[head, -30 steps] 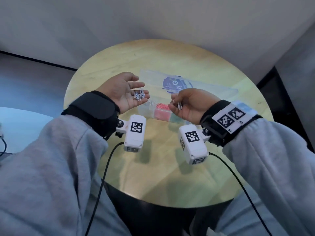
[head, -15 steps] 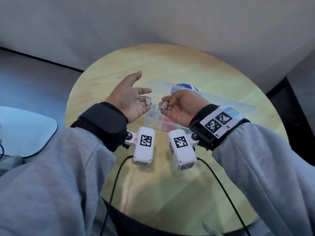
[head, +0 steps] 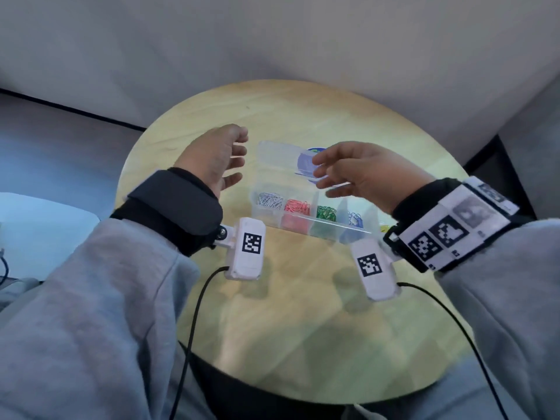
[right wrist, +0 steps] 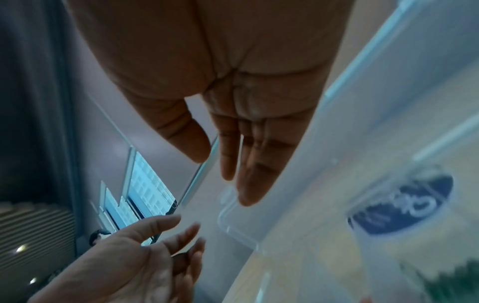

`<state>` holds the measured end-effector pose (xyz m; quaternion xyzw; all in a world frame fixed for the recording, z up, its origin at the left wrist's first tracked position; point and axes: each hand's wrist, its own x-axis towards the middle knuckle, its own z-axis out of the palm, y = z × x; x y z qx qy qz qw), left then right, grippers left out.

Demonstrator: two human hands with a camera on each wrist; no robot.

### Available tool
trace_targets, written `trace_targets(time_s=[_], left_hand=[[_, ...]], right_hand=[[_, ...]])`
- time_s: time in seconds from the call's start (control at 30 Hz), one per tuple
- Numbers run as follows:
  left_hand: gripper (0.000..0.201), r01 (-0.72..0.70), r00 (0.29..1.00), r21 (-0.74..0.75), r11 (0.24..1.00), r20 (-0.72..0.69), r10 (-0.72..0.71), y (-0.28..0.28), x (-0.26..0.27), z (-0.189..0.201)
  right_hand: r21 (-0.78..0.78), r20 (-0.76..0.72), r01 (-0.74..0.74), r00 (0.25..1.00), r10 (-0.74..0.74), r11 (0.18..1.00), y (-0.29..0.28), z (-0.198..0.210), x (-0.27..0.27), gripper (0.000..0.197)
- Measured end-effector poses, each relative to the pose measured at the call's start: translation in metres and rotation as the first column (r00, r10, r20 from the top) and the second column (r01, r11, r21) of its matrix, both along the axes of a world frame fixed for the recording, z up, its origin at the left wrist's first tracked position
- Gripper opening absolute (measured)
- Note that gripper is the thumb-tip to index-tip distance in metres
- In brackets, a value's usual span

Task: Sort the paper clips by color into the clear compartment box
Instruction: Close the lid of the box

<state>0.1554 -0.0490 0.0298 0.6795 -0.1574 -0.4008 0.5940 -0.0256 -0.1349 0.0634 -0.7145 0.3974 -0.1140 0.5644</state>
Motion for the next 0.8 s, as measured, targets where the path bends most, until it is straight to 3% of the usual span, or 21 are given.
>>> trace_targets(time_s=[0.07, 0.13, 0.2, 0.23, 0.3, 0.4, 0.47, 0.6, 0.8], left_hand=[[0.009, 0.002, 0.982, -0.015, 1.0, 0.191, 0.001, 0.0, -0.005, 0.006], [0.003, 0.099, 0.914, 0.031, 0.995, 0.392, -0.104, 0.0, -0.014, 0.012], [0.027, 0.214, 0.746, 0.204, 0.955, 0.597, -0.294, -0.001, -0.021, 0.012], [0.041, 0.245, 0.627, 0.317, 0.916, 0.669, -0.399, -0.001, -0.026, 0.012], [0.057, 0.238, 0.405, 0.483, 0.843, 0.739, -0.538, -0.001, -0.035, 0.01], [0.054, 0.137, 0.223, 0.614, 0.777, 0.746, -0.628, 0.005, -0.049, 0.006], [0.052, 0.126, 0.183, 0.681, 0.722, 0.699, -0.691, 0.01, -0.056, 0.0], [0.048, 0.13, 0.175, 0.767, 0.628, 0.606, -0.776, 0.015, -0.066, -0.012], [0.048, 0.077, 0.15, 0.798, 0.598, 0.584, -0.798, 0.011, -0.064, -0.02]], right_hand=[[-0.248, -0.068, -0.014, 0.998, -0.002, 0.969, -0.005, 0.01, -0.014, 0.02], [-0.539, -0.159, -0.012, 0.983, -0.087, 0.843, -0.012, 0.015, -0.029, 0.018], [-0.708, -0.273, -0.08, 0.947, -0.168, 0.702, -0.022, 0.013, -0.044, 0.026], [-0.729, -0.361, -0.147, 0.912, -0.194, 0.669, -0.027, 0.008, -0.053, 0.037], [-0.656, -0.57, -0.277, 0.791, -0.221, 0.702, -0.03, -0.003, -0.069, 0.057], [-0.525, -0.703, -0.339, 0.69, -0.174, 0.781, -0.024, -0.021, -0.093, 0.064], [-0.5, -0.72, -0.367, 0.679, -0.142, 0.784, -0.019, -0.032, -0.103, 0.065], [-0.462, -0.759, -0.44, 0.645, -0.087, 0.77, -0.013, -0.049, -0.112, 0.067], [-0.467, -0.726, -0.418, 0.684, -0.069, 0.779, -0.011, -0.063, -0.11, 0.058]])
